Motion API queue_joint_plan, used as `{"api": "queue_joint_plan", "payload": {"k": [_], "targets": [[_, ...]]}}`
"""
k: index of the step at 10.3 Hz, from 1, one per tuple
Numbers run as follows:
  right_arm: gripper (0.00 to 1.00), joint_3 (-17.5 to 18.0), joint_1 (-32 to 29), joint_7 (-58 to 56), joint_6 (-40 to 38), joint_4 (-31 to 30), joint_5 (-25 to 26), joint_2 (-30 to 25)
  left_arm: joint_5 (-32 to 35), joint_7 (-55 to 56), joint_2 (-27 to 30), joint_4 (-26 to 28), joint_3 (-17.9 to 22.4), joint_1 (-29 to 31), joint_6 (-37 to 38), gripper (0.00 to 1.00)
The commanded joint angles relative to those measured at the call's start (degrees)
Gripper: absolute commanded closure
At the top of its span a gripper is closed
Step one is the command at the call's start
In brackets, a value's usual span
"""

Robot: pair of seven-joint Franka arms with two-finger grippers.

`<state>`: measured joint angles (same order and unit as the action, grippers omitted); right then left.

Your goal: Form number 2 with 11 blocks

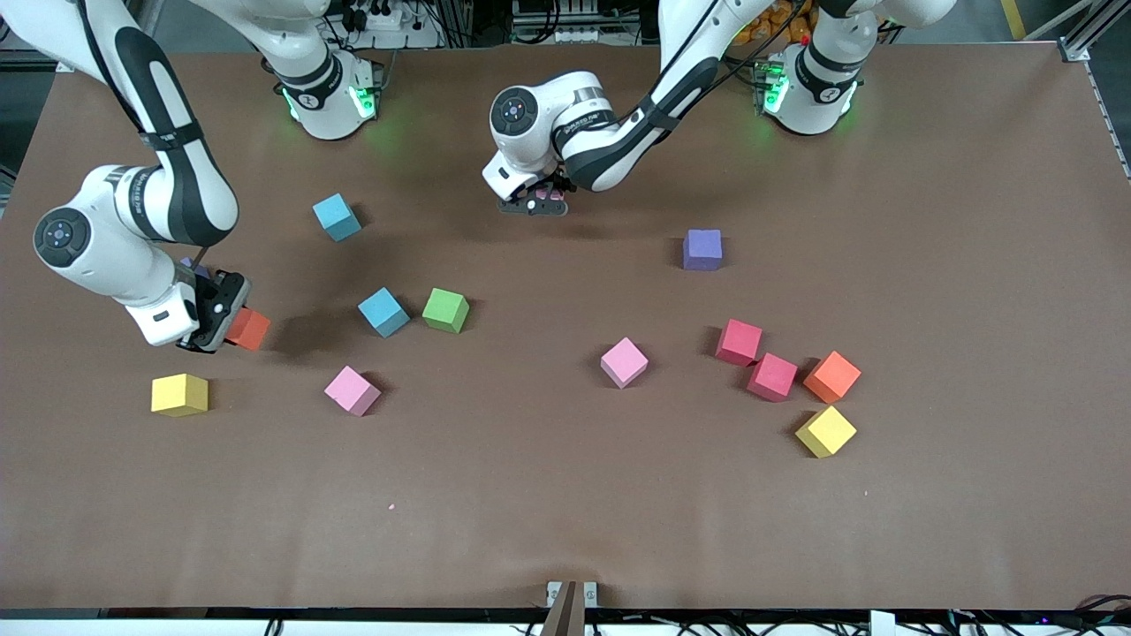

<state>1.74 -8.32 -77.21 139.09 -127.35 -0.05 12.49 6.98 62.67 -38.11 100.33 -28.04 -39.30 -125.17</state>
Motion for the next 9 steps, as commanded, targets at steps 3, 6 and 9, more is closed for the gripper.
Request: {"api": "queue_joint_plan", "payload": {"k": [3, 6, 9], "targets": [[0.86, 1.07, 1.28, 0.04, -2.41, 2.54, 0.14, 0.26, 1.54, 1.58, -2.06, -1.28, 1.48, -1.39, -2.7, 0.98], [0.86, 1.95, 2.7, -0.14, -6.17, 5.77, 0.14, 0.26, 1.72, 1.32, -2.06, -1.36, 1.49, -1.31, -2.71, 0.44], [0.86, 2.48, 3.31, -0.4, -8.3, 7.2, 0.14, 0.17, 0.94, 1.49, 2.05, -2.41, 1.41, -0.43, 1.22, 0.0]]}}
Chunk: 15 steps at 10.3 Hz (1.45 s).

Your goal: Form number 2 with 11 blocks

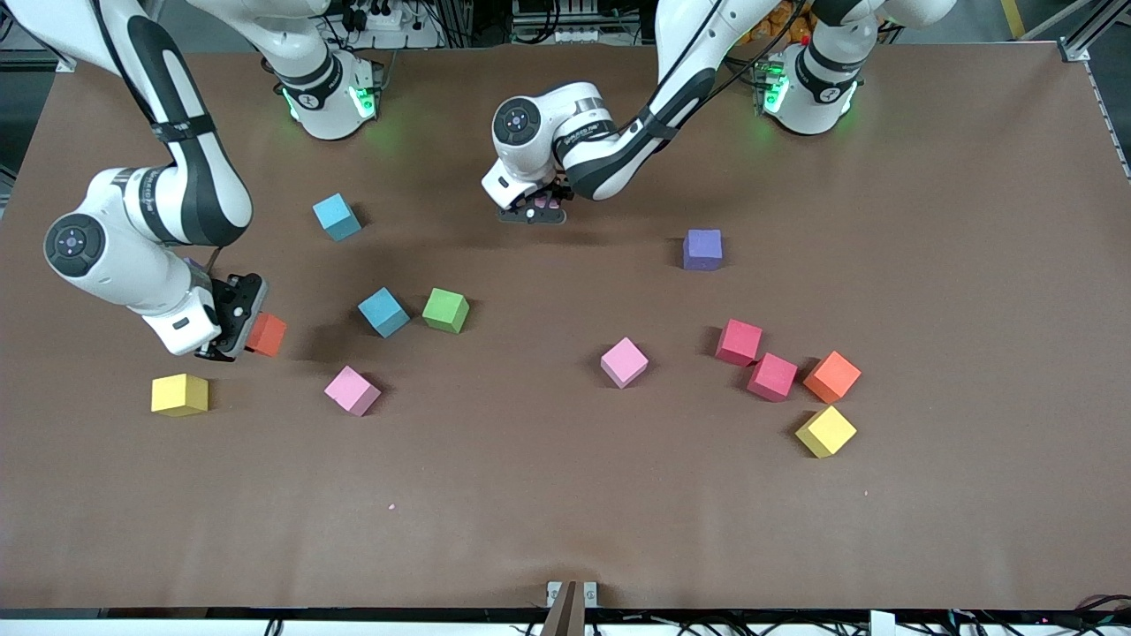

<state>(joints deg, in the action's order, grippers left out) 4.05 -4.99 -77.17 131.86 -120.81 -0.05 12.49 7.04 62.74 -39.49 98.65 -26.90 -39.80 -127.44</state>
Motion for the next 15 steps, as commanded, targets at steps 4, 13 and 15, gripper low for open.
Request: {"api": "queue_joint_plan", "payload": {"k": [4, 13, 15], "targets": [[0.86, 3.04, 0.07, -0.7, -6.6, 1.01, 0.14, -3.15, 1.66, 0.72, 6.19, -7.67, 0.36, 10.49, 11.42, 0.0], [0.88, 17.65, 12.36, 24.95, -3.72, 0.48, 2.51, -1.51, 0.96, 12.64, -4.8, -16.91, 13.19, 15.1, 2.73, 0.0], [0.88, 19.49, 15.7, 29.25, -3.72, 0.4, 2.51, -1.06, 0.87, 14.33, -6.03, -16.91, 13.98, 14.84, 1.58, 0.0]]}}
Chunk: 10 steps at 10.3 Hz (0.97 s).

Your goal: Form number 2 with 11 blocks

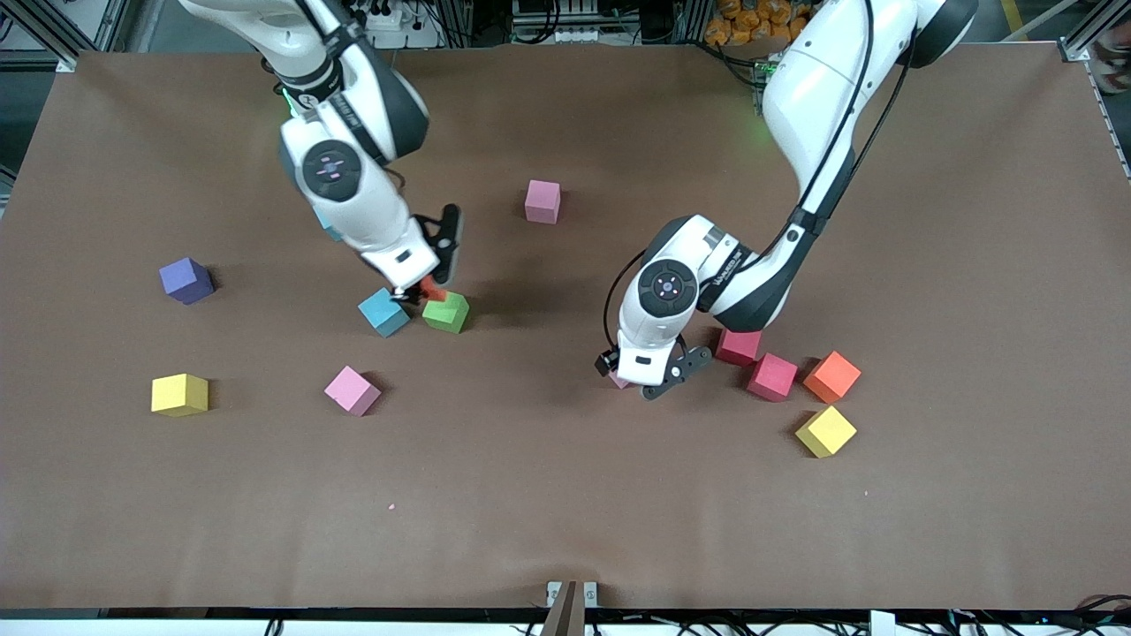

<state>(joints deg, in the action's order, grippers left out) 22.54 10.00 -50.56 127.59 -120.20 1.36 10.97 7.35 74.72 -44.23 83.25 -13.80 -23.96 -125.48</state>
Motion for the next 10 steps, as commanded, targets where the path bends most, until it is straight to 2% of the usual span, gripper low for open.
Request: {"api": "queue_joint_plan", "payload": {"k": [1, 3, 4, 6, 7, 8, 9, 10], "targets": [[0.89, 2.58, 1.59, 3.71, 0.55, -0.56, 1.1, 1.16, 0.65, 3.58, -1.73, -1.51, 0.88, -1.0, -1.94, 0.0], [0.9, 6.1, 1.78, 8.17, 2.91, -5.46, 1.1, 1.07, 0.83, 4.73, -3.05, -1.51, 0.97, -1.26, -4.67, 0.0], [0.9, 9.33, 2.12, 11.51, 5.01, -7.14, 1.1, 1.07, 1.09, 4.91, -3.75, -1.51, 1.06, -1.61, -5.99, 0.0], [0.89, 13.91, 2.48, 17.32, 5.56, -7.77, 1.19, 0.9, 1.27, 4.3, -4.11, -1.42, 1.06, -1.53, -6.44, 0.0], [0.88, 14.37, 2.48, 17.52, 5.56, -7.95, 1.36, 0.99, 1.27, 4.3, -4.11, -1.25, 1.06, -1.44, -6.44, 0.6], [0.88, 15.77, 2.57, 17.6, 5.04, -8.12, 3.54, 0.9, 1.35, 4.47, -3.85, -1.16, 1.06, -1.44, -6.44, 0.93], [0.89, 16.48, 2.48, 17.78, 4.6, -8.3, 4.17, 0.64, 1.27, 4.56, -3.24, -1.16, 1.06, -1.01, -6.27, 1.0], [0.88, 16.66, 2.39, 17.69, 4.94, -10.21, 4.18, 0.11, 1.09, 4.82, -2.28, -1.16, 1.06, -0.48, -5.74, 1.0]]}}
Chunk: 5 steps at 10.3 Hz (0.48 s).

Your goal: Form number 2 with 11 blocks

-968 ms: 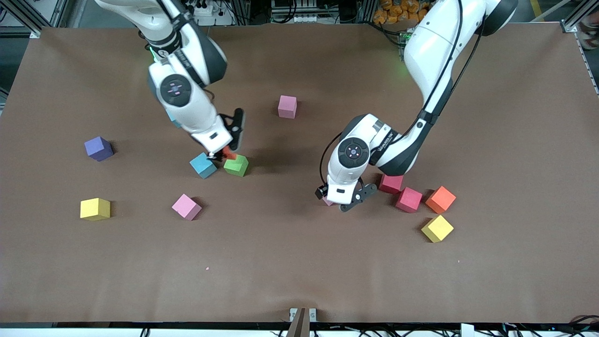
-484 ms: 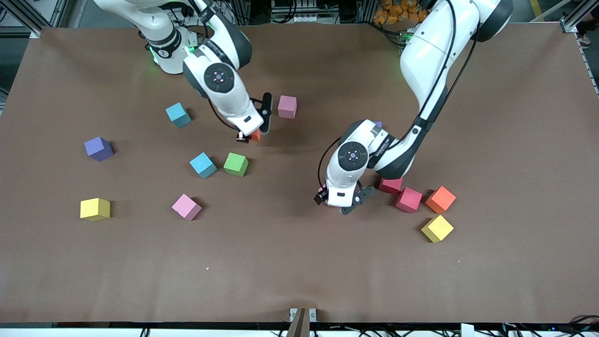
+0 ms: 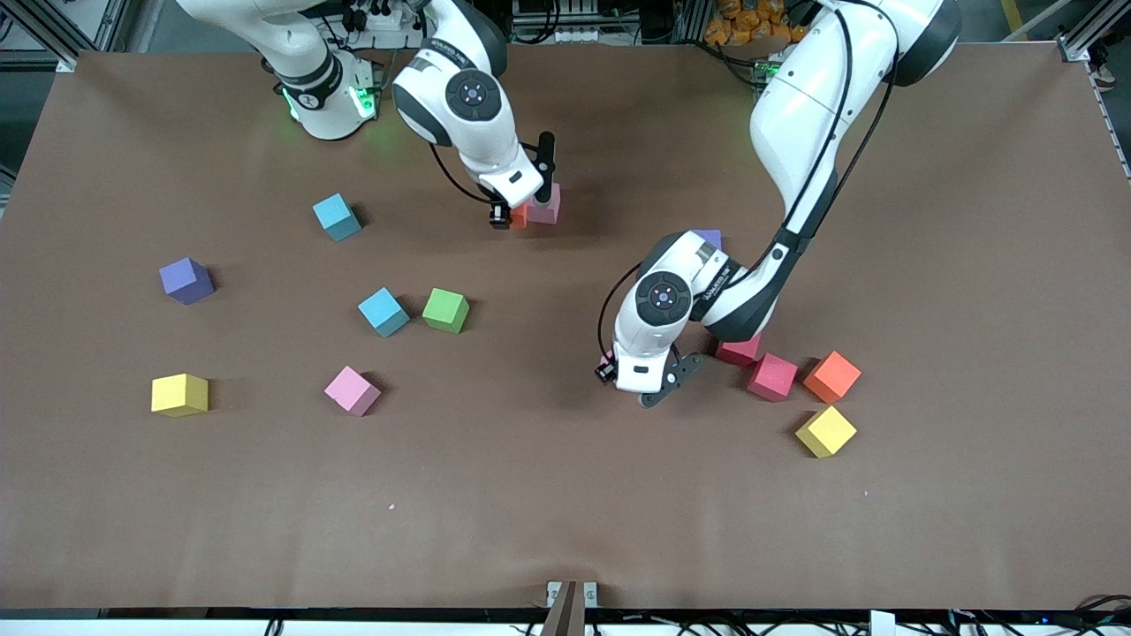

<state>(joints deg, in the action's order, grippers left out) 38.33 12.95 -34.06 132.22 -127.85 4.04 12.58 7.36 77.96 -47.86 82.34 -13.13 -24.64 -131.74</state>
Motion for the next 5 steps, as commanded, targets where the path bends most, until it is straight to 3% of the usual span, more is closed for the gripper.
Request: {"api": "queue_joint_plan", "payload": {"k": [1, 5], "targets": [[0.88, 0.78, -1.42, -0.38, -0.03, -3.45, 1.5, -2.64, 0.99, 1.76, 2.15, -0.33, 0.3, 2.38, 1.57, 1.0], [0.88, 3.85, -1.34, 3.02, 3.13, -8.19, 1.41, -2.91, 0.38, 1.67, 7.15, 0.19, -0.05, 10.12, 9.28, 1.0]]}}
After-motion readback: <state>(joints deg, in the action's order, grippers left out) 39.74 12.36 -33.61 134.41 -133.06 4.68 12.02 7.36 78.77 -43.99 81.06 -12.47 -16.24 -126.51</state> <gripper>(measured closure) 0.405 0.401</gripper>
